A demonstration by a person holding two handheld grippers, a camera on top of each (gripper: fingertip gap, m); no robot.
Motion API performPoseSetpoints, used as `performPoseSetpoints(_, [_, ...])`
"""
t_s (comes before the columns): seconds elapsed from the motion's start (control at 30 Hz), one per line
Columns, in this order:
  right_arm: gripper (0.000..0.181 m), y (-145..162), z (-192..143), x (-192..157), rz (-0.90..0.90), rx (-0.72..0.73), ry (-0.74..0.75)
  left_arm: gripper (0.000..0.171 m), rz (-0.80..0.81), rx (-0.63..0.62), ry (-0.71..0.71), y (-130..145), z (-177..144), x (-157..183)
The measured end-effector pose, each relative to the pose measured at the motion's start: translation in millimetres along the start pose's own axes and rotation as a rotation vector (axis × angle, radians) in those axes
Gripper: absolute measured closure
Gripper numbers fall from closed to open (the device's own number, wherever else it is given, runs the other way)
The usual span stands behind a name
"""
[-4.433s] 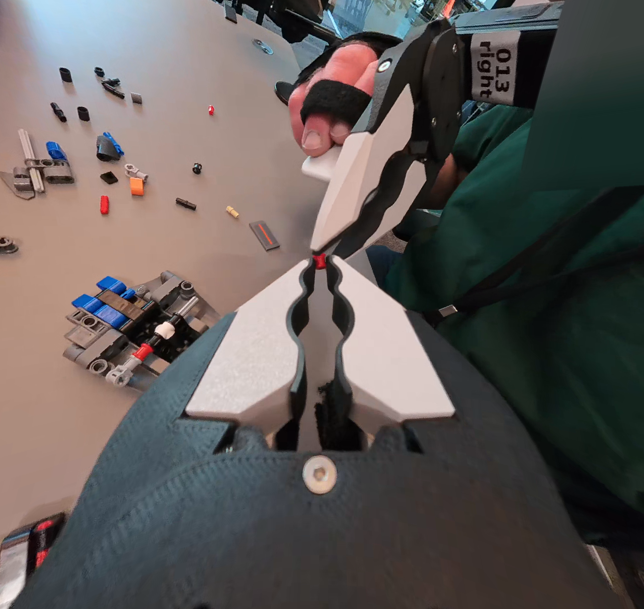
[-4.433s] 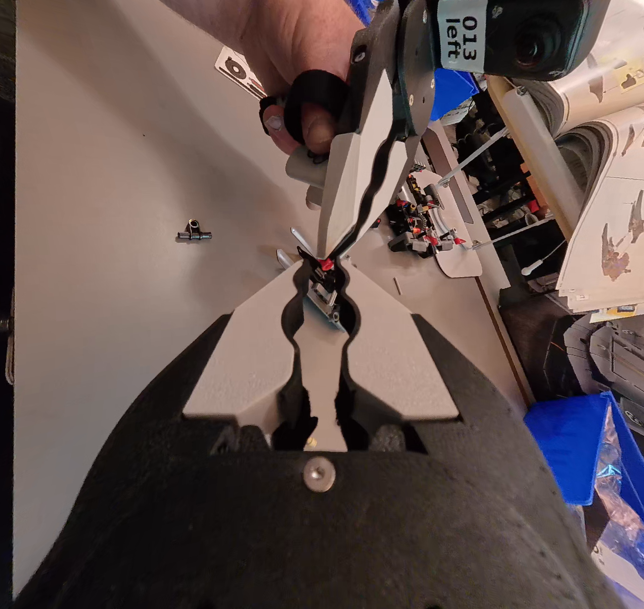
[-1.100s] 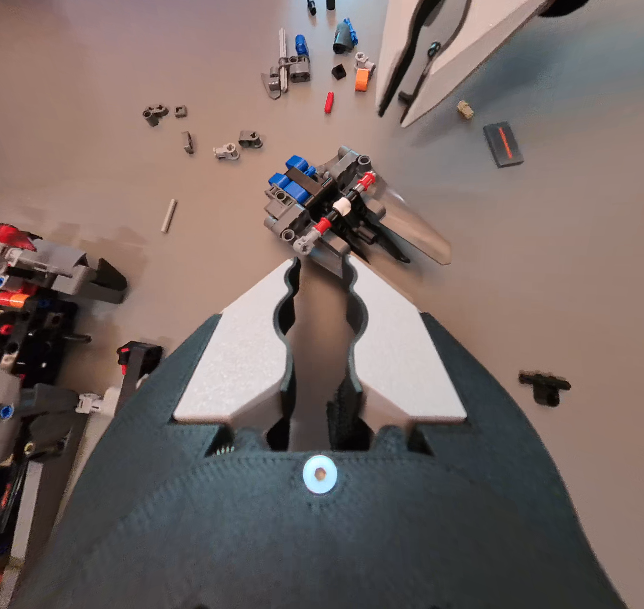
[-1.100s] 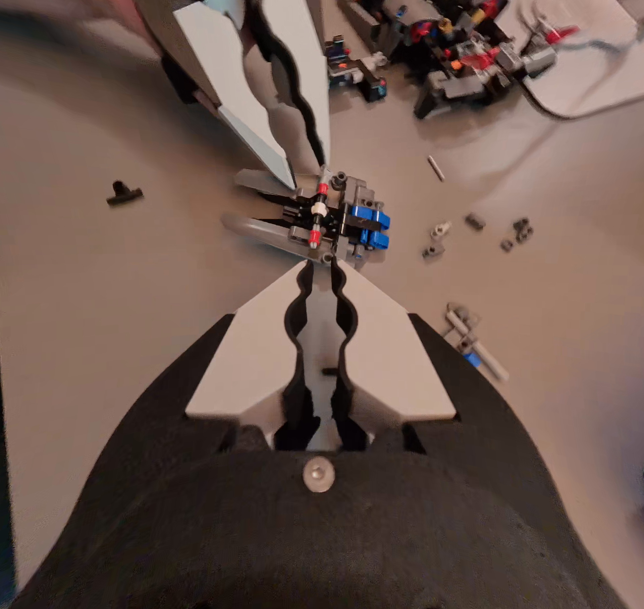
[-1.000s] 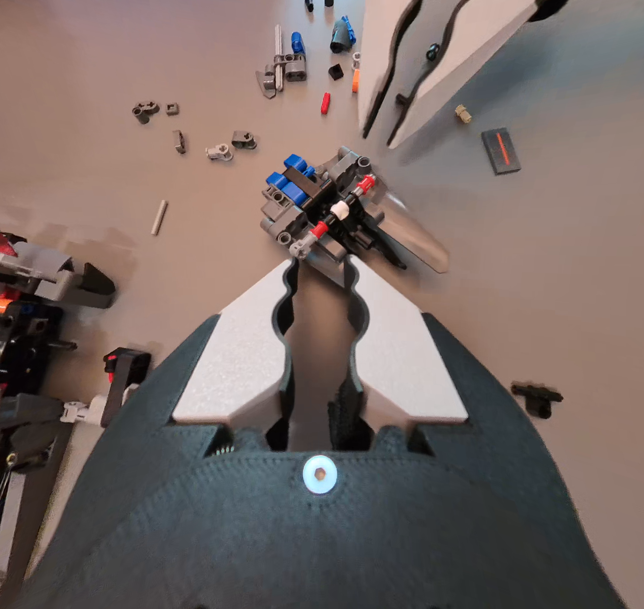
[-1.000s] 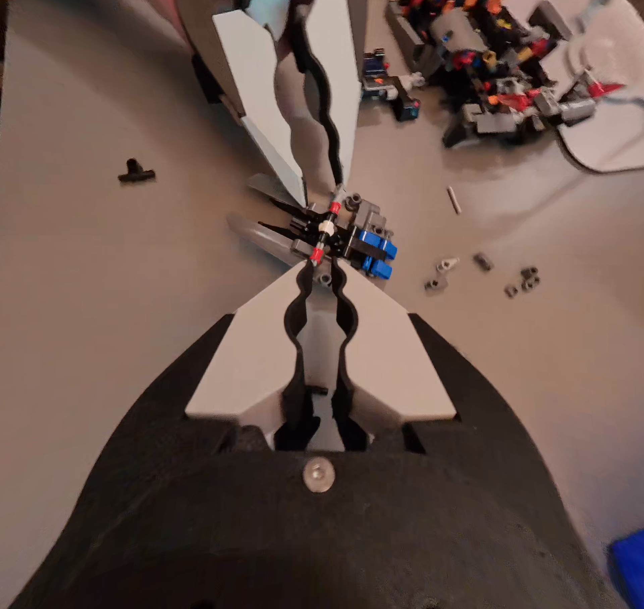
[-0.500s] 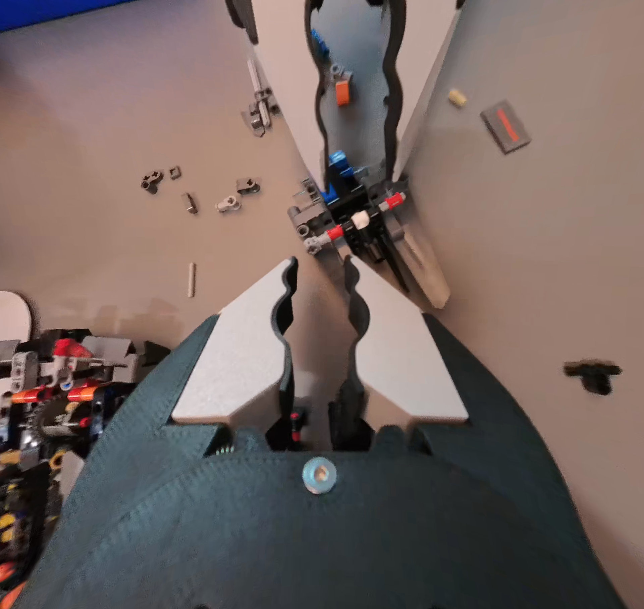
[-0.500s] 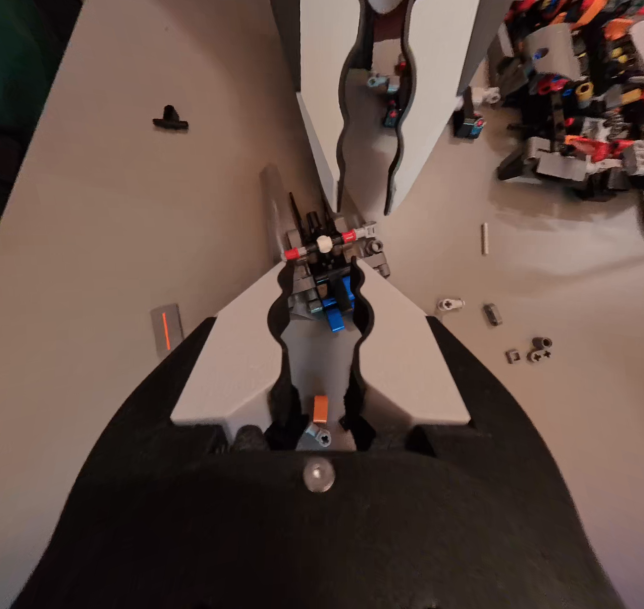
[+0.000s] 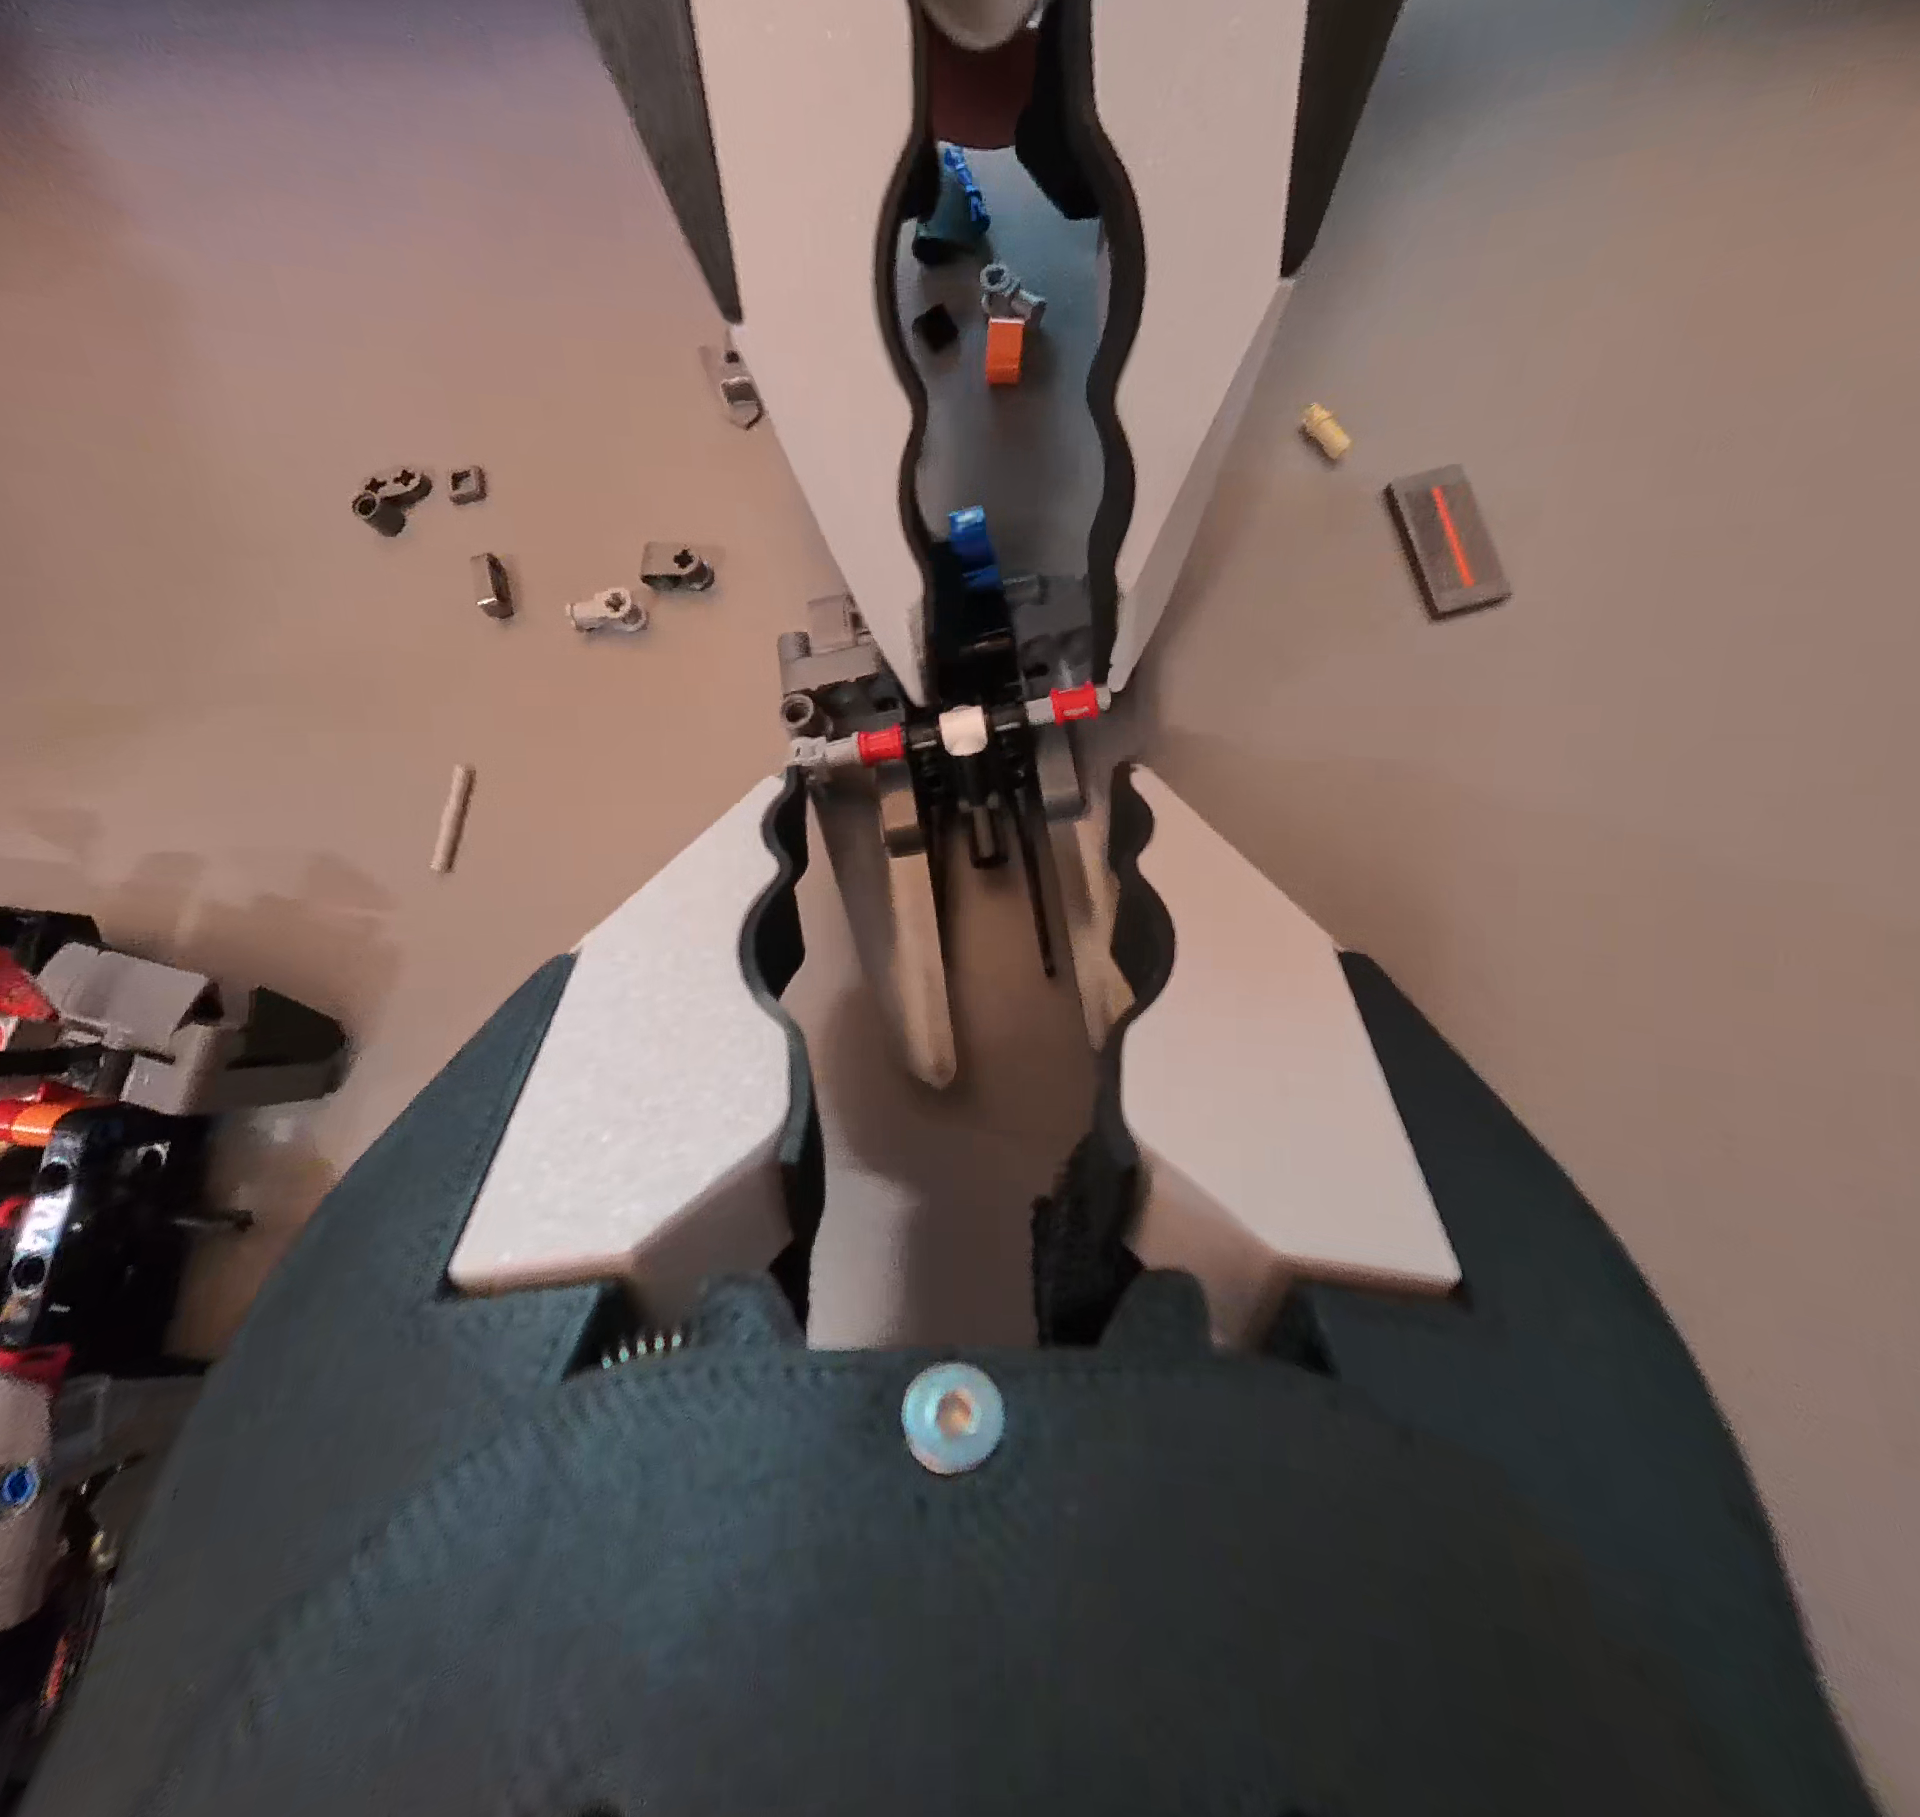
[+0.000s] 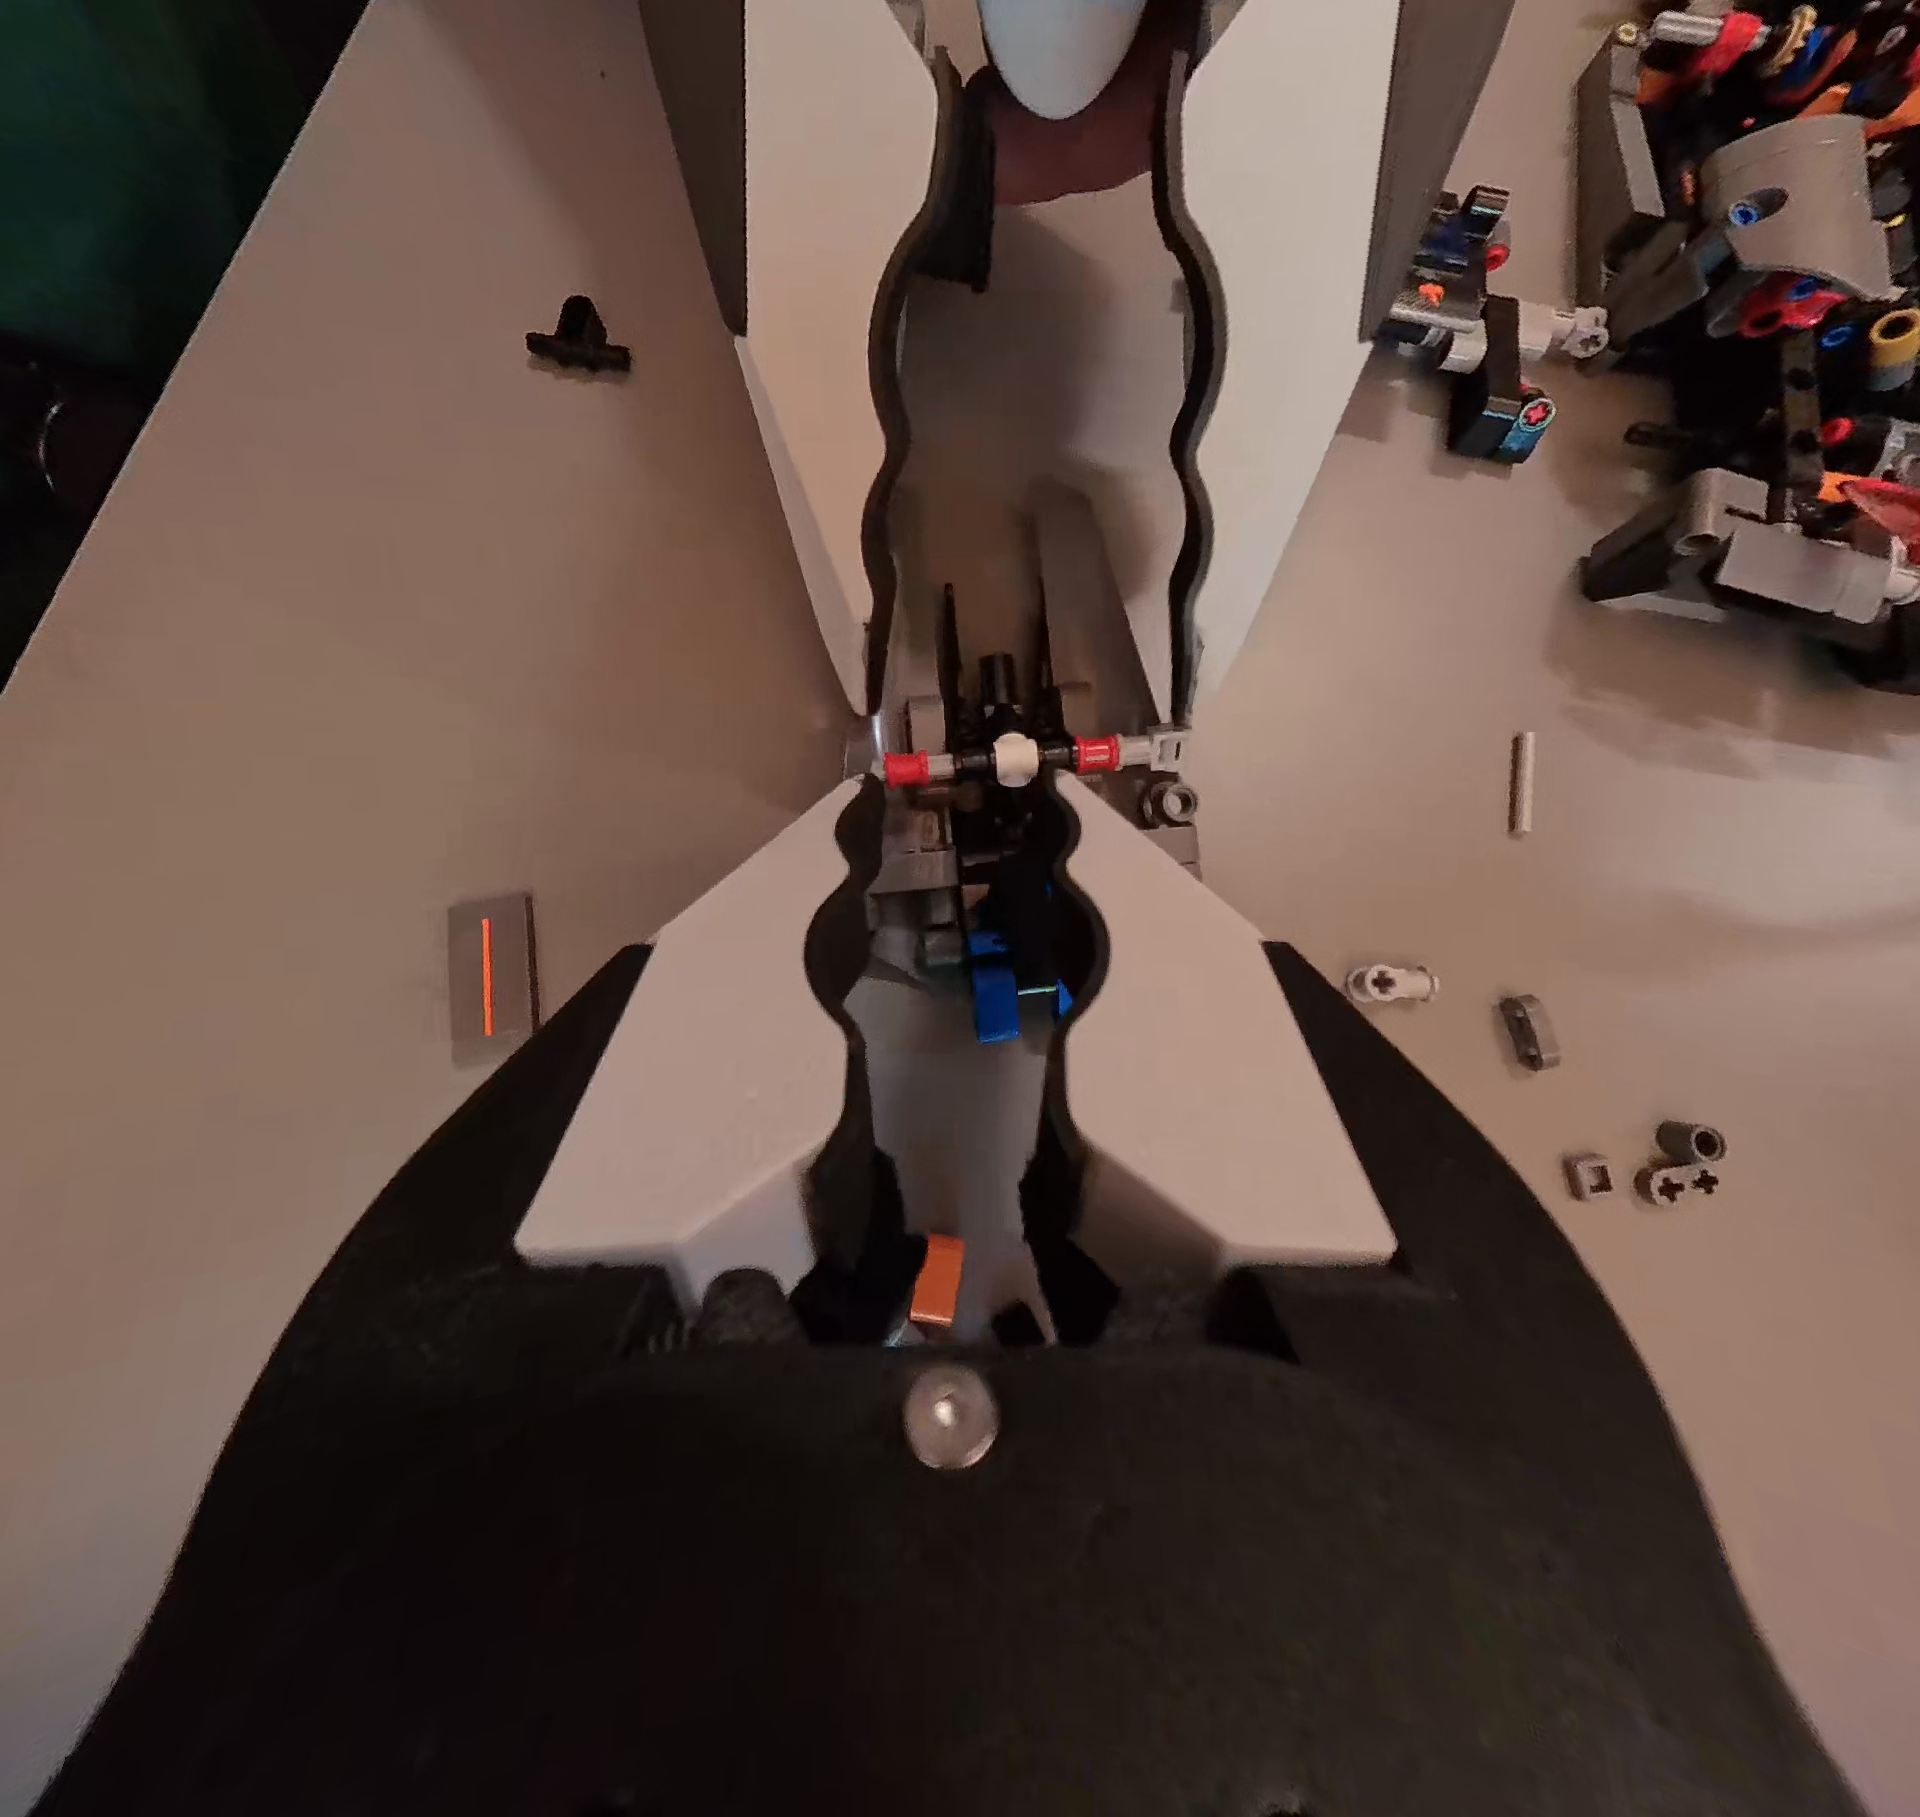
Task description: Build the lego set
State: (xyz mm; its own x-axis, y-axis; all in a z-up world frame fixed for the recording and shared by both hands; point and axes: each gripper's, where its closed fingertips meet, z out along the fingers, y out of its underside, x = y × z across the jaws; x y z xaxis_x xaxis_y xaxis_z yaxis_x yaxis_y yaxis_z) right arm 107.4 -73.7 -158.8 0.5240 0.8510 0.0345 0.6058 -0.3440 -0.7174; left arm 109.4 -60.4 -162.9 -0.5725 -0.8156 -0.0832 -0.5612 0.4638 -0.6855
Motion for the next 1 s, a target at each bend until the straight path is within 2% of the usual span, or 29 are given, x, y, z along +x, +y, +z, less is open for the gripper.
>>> performPoseSetpoints(0.2, [0.16, 1.1, 2.8, 2.7, 0.026, 0.015, 0.008, 0.116, -0.004, 0.001, 0.015, -2.4, 3.7, -0.8])
performPoseSetpoints(0.47, [0.151, 0.1, 3.9, 4.7, 0.084, 0.033, 0.033, 0.118, -0.004, 0.015, 0.042, -2.5, 3.8, -1.9])
performPoseSetpoints(1.0, [0.152, 1.3, 4.5, 2.0, 0.18, 0.04, -0.002, 0.118, 0.031, 0.012, 0.068, -3.0, 4.8, 0.2])
